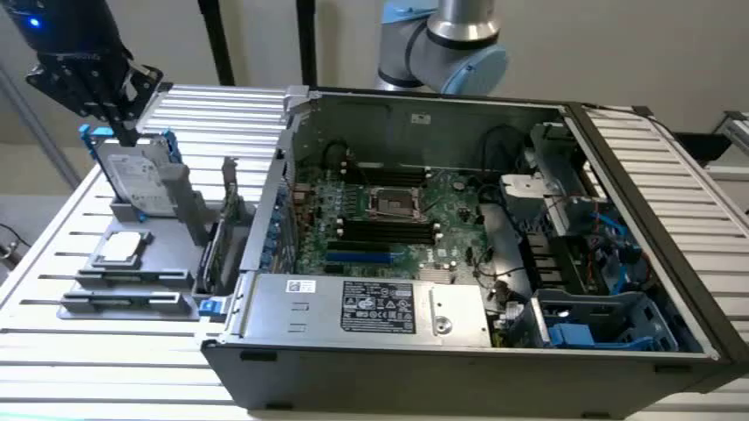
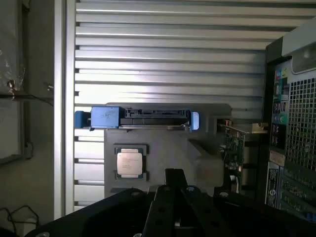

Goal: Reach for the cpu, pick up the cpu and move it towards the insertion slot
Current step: 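Pick up the cpu and move it towards the insertion slot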

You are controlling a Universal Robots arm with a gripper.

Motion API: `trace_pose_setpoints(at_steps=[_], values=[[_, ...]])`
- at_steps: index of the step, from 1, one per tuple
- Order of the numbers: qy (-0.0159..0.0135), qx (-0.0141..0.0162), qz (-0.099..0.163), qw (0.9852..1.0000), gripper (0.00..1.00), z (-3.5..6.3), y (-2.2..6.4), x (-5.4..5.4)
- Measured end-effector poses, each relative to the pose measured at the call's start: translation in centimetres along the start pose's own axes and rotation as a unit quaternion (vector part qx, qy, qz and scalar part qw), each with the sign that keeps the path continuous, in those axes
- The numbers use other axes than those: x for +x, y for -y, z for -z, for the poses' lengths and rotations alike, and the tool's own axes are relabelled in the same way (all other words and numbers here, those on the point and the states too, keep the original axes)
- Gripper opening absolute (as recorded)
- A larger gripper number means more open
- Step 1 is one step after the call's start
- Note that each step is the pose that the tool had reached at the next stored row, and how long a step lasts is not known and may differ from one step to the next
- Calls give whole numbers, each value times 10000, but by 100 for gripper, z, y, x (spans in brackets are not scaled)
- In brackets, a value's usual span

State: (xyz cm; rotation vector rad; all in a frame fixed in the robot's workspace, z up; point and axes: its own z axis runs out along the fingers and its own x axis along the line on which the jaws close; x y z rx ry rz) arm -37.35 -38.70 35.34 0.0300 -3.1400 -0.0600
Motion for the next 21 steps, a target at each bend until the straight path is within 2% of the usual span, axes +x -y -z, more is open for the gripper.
trace_pose_setpoints(at_steps=[14,21], values=[[-1,1,-1,10000,11,-1,5,10],[-2,0,0,10000,11,-43,80,283]])
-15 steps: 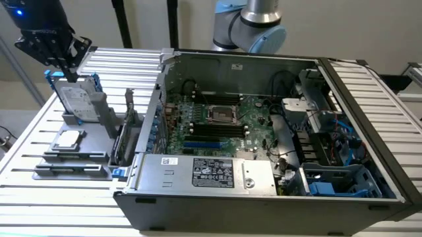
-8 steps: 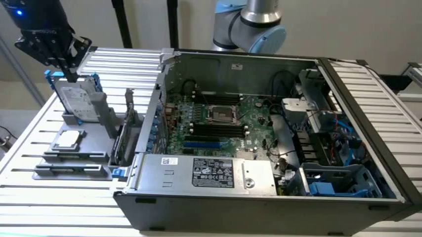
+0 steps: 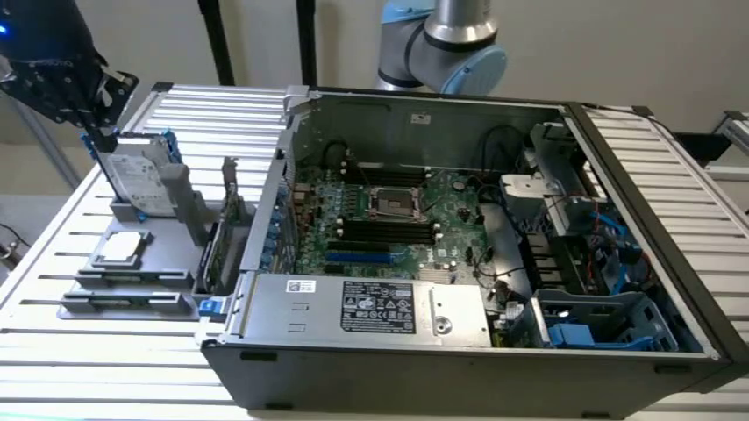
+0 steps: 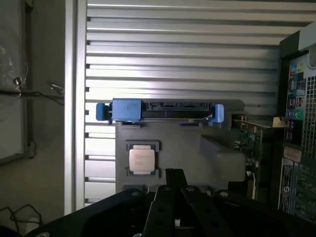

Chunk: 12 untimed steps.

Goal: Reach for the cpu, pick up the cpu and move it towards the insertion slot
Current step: 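Pick up the cpu and move it towards the insertion slot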

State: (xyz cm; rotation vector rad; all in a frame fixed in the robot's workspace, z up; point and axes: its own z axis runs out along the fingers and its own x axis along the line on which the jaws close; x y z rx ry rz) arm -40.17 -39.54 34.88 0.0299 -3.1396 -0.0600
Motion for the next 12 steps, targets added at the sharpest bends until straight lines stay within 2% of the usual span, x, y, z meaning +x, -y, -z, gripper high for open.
trace_pose_setpoints(at_steps=[7,12], values=[[-15,0,0,10000,11,-33,35,259],[-22,7,-1,10000,11,-35,115,325]])
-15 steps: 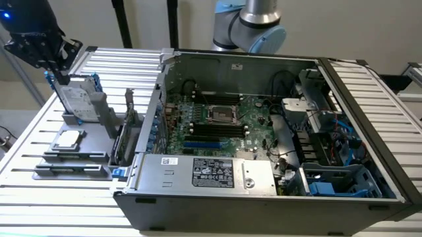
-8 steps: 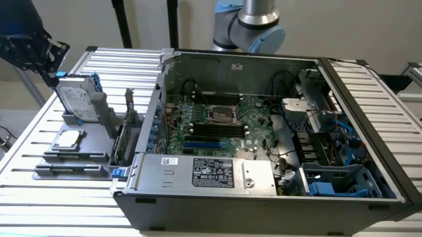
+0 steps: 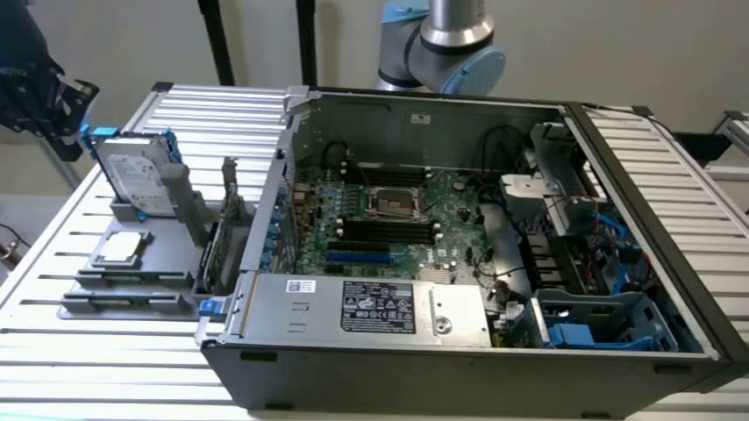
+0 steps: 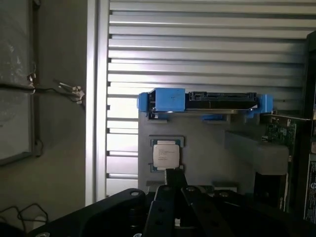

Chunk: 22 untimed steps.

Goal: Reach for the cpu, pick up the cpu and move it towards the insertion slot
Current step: 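Pick up the cpu and move it towards the insertion slot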

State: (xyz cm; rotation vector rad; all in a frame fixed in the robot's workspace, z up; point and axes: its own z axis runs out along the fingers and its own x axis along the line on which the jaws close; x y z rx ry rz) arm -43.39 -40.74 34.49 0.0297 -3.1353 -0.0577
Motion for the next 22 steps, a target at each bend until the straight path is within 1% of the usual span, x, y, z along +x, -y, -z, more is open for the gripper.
trace_pose_setpoints(at_steps=[2,8,9,10,12,13,15,16,19,20,21,22], values=[[-3,6,9,10000,11,1,27,1],[-2,6,17,10000,12,1,31,1],[-2,6,17,10000,17,-3,33,3],[-2,6,17,10000,17,-6,34,5],[-2,6,17,10000,30,-15,34,10],[-2,6,17,10000,30,-23,34,12],[-3,6,17,10000,42,-38,34,17],[-2,7,17,10000,42,-45,35,18],[-3,8,17,10000,59,-64,35,20],[-3,9,17,10000,59,-70,36,21],[-2,8,16,10000,65,-78,37,21],[-3,8,16,10000,65,-88,40,21]])
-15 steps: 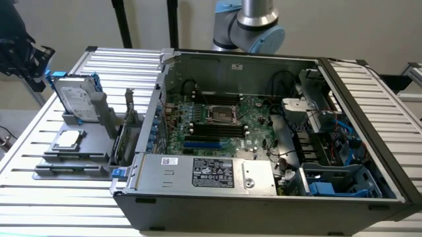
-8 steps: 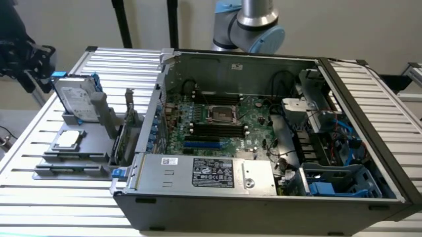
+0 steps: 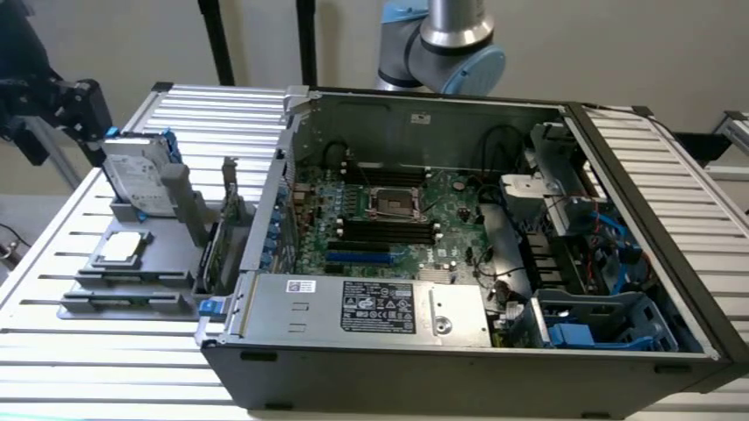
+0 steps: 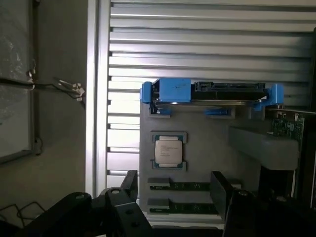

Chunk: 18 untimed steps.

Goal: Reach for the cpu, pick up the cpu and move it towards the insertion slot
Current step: 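Pick up the cpu and move it towards the insertion slot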

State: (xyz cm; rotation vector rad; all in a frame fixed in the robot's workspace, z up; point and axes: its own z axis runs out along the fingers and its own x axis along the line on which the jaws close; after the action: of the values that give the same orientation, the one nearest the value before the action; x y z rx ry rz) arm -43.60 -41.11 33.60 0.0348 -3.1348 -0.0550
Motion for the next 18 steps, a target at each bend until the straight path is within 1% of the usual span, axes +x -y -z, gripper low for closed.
trace_pose_setpoints(at_steps=[1,9,18], values=[[-1,0,0,10000,71,-16,3,0],[-1,0,0,10000,71,-160,67,-5],[0,0,0,10000,71,-323,75,-33]])
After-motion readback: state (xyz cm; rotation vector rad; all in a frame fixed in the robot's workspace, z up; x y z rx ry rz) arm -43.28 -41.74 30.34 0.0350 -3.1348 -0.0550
